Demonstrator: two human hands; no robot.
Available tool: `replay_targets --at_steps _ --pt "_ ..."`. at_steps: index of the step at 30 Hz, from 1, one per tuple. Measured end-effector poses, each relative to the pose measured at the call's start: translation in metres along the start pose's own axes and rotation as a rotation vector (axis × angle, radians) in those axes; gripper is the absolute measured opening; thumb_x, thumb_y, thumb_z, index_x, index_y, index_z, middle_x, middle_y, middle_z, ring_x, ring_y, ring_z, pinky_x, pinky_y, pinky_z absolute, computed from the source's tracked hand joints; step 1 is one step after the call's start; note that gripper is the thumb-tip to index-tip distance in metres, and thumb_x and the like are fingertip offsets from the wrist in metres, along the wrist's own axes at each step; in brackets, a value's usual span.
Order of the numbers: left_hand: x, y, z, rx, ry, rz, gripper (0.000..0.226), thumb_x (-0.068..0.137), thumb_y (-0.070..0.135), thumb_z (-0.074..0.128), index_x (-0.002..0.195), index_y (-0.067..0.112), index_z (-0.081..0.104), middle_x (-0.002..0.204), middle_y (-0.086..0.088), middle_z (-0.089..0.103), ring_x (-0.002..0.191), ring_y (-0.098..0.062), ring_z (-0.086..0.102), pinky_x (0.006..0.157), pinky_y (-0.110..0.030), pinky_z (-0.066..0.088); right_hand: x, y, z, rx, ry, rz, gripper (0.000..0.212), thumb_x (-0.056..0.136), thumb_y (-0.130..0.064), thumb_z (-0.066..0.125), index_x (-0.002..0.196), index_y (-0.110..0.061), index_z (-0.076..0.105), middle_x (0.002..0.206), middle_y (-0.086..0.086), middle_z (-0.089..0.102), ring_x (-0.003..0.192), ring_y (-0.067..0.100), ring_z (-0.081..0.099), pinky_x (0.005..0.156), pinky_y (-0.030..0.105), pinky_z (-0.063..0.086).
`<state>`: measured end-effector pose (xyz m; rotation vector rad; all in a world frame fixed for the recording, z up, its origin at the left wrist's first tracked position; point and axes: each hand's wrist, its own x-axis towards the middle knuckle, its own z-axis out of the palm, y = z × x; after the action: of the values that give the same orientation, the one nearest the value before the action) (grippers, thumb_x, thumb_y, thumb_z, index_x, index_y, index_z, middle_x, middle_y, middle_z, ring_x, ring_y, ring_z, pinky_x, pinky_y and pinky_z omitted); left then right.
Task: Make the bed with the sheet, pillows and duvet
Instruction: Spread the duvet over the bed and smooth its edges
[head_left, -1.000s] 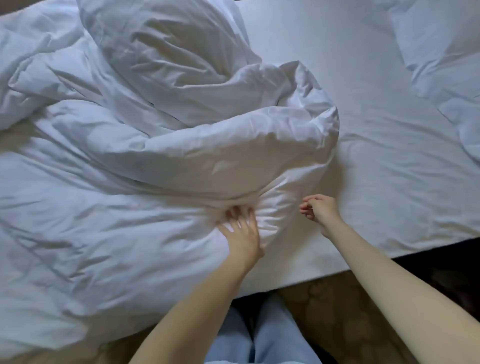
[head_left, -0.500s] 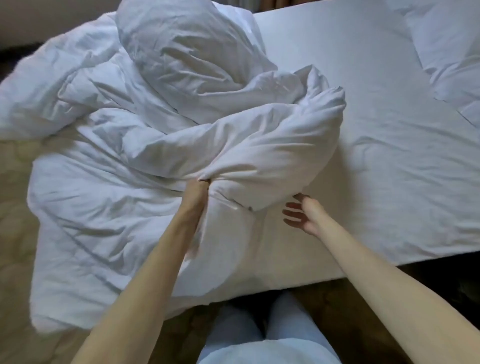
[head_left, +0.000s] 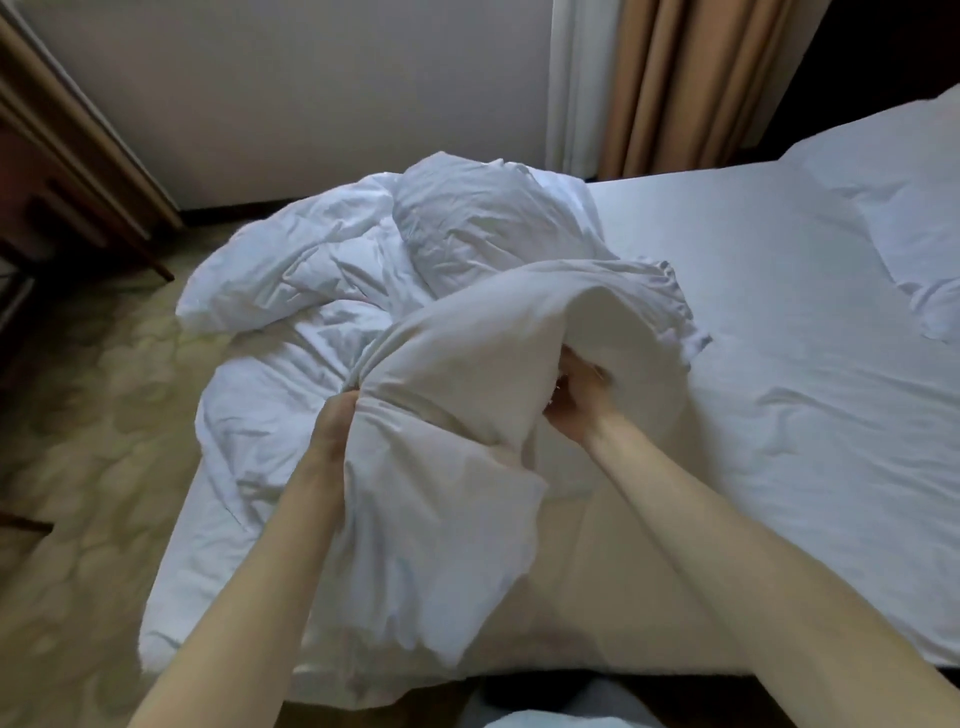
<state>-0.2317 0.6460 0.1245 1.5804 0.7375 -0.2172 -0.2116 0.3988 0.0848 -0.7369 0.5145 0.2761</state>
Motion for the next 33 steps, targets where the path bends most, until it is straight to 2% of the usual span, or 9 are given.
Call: replay_targets --at_steps 4,6,12,19,22,24,28,31,33 --pt "-0.013 -0.001 0.004 0.189 0.036 0.049 0.017 0.077 -0.002 0.039 0.075 0.002 0.056 0.076 -0.01 0.051 0.069 -0.025 0.049 0.062 -0.032 0.038 -0.02 -0.035 -0.009 -0.27 0.191 -0.235 0.013 0.09 -0.008 0.06 0.1 -0.013 0.067 0.088 0.001 0.069 0.079 0.016 0.064 0.068 0.032 0.055" --pt "-0.022 -0.002 0.022 0.207 -0.024 0.208 0.018 0.066 0.0 0.041 0.077 0.002 0.055 0.074 -0.009 0.05 0.07 -0.023 0.047 0.059 -0.03 0.037 -0.031 -0.065 -0.021 -0.433 0.296 -0.378 0.013 0.085 -0.004 0.062 0.097 -0.006 0.068 0.091 0.006 0.067 0.086 0.021 0.064 0.076 0.037 0.054" --pt "-0.035 0.017 0.095 0.278 -0.144 0.492 0.042 0.049 0.012 0.037 0.08 -0.001 0.062 0.072 -0.006 0.057 0.07 -0.019 0.05 0.062 -0.03 0.039 -0.077 -0.169 -0.055 -0.697 0.521 -0.574 0.017 0.076 -0.004 0.059 0.062 -0.013 0.057 0.076 0.002 0.059 0.073 0.019 0.054 0.065 0.029 0.043" --pt "-0.066 0.039 0.158 0.402 -0.042 0.638 0.03 0.059 0.018 0.035 0.073 0.0 0.054 0.069 -0.007 0.053 0.068 -0.021 0.046 0.06 -0.035 0.034 -0.101 -0.258 -0.064 -0.949 0.467 -0.685 0.035 0.085 -0.009 0.057 0.054 -0.012 0.041 0.053 -0.007 0.042 0.055 0.011 0.039 0.048 0.019 0.031" --pt "-0.074 0.029 0.175 0.421 0.048 0.62 0.039 0.065 0.018 0.039 0.095 0.002 0.058 0.092 -0.015 0.061 0.088 -0.028 0.055 0.077 -0.041 0.045 -0.096 -0.268 -0.077 -0.911 0.37 -0.605 0.034 0.086 -0.015 0.061 0.055 -0.014 0.047 0.059 -0.002 0.049 0.065 0.017 0.048 0.059 0.024 0.04" --pt "-0.082 0.011 0.184 0.495 0.045 0.535 0.033 0.078 0.008 0.047 0.11 0.0 0.053 0.102 -0.017 0.058 0.097 -0.031 0.054 0.082 -0.04 0.042 -0.089 -0.263 -0.102 -0.872 0.322 -0.495 0.018 0.087 -0.022 0.062 0.076 -0.008 0.063 0.081 0.009 0.062 0.08 0.024 0.06 0.07 0.034 0.049" --pt "-0.099 -0.05 0.198 0.708 0.028 0.429 0.033 0.089 0.003 0.045 0.12 0.002 0.054 0.121 -0.023 0.057 0.114 -0.037 0.052 0.089 -0.038 0.041 -0.094 -0.234 -0.174 -0.927 0.222 -0.142 0.019 0.088 -0.014 0.057 0.102 -0.003 0.062 0.087 0.013 0.063 0.072 0.024 0.06 0.063 0.033 0.05" --pt "-0.119 -0.094 0.202 0.746 0.034 0.321 0.018 0.095 0.011 0.044 0.107 0.005 0.055 0.122 -0.019 0.057 0.113 -0.034 0.052 0.084 -0.034 0.038 -0.102 -0.216 -0.219 -1.103 0.123 0.079 0.006 0.087 -0.011 0.059 0.094 -0.011 0.06 0.082 0.009 0.061 0.072 0.023 0.059 0.06 0.029 0.049" --pt "-0.128 -0.115 0.209 0.704 0.052 0.267 0.009 0.091 0.005 0.043 0.085 0.008 0.049 0.097 -0.016 0.057 0.094 -0.031 0.053 0.074 -0.035 0.036 -0.102 -0.211 -0.239 -1.249 0.1 0.153 0.002 0.087 -0.014 0.06 0.086 -0.014 0.059 0.078 0.009 0.061 0.067 0.022 0.058 0.059 0.026 0.045"
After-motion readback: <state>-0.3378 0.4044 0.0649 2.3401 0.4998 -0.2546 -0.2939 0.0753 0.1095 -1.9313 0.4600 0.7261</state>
